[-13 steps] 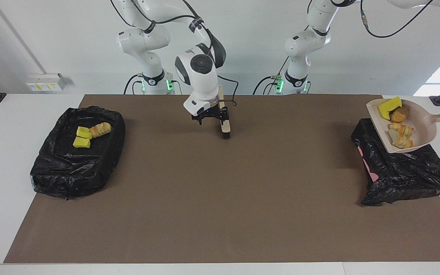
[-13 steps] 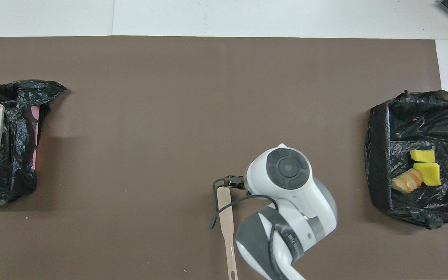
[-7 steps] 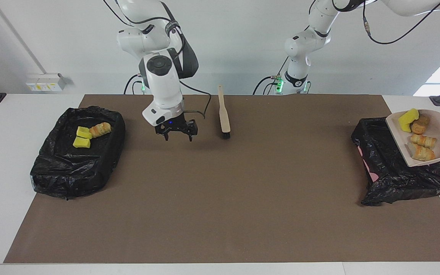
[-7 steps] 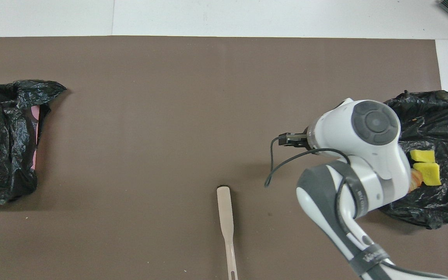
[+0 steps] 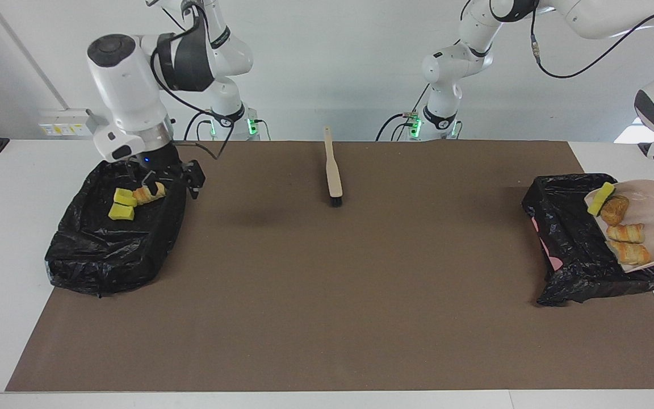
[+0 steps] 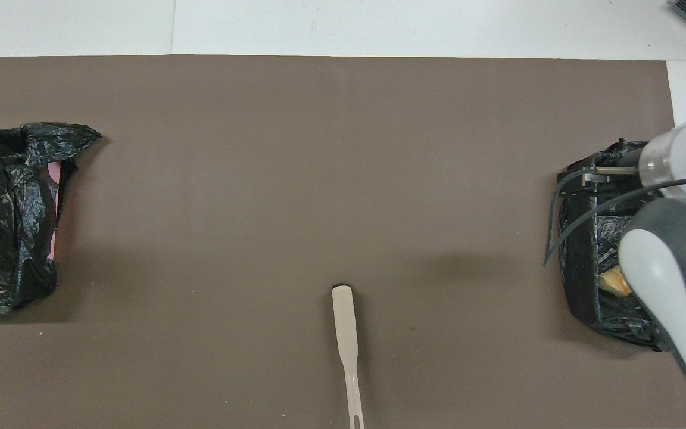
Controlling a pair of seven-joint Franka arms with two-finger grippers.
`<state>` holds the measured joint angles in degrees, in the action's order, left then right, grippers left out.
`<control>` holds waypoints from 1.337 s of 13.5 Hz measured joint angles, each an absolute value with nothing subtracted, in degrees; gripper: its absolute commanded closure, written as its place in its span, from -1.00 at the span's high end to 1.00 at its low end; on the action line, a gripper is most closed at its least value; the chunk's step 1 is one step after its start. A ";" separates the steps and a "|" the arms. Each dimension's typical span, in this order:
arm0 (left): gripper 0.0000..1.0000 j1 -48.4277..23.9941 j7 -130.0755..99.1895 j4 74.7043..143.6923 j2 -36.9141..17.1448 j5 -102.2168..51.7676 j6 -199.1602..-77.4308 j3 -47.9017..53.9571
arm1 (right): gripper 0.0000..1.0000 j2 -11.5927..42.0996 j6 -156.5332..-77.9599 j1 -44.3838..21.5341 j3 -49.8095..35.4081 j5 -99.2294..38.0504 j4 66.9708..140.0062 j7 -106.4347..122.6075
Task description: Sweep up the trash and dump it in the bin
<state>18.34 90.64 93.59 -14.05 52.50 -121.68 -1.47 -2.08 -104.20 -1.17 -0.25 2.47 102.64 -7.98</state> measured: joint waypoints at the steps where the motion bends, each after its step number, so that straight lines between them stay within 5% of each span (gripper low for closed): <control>1: -1.00 17.75 87.34 94.31 -13.55 56.95 -121.68 -1.46 | 1.00 -3.93 -101.86 -1.01 0.28 2.47 102.00 -7.73; 6: -1.00 16.70 83.38 97.63 -8.85 69.95 -121.65 -1.49 | 1.00 -7.75 -87.92 -1.07 4.81 2.50 91.10 -5.86; 9: -1.00 16.00 83.45 98.03 -5.96 69.93 -120.56 -1.31 | 1.00 -7.79 -86.49 -1.18 5.02 2.54 89.39 -3.94; 18: -1.00 2.62 69.62 98.31 -4.05 42.89 -102.38 -0.72 | 1.00 -6.85 -84.19 -1.21 5.45 2.56 89.54 -3.59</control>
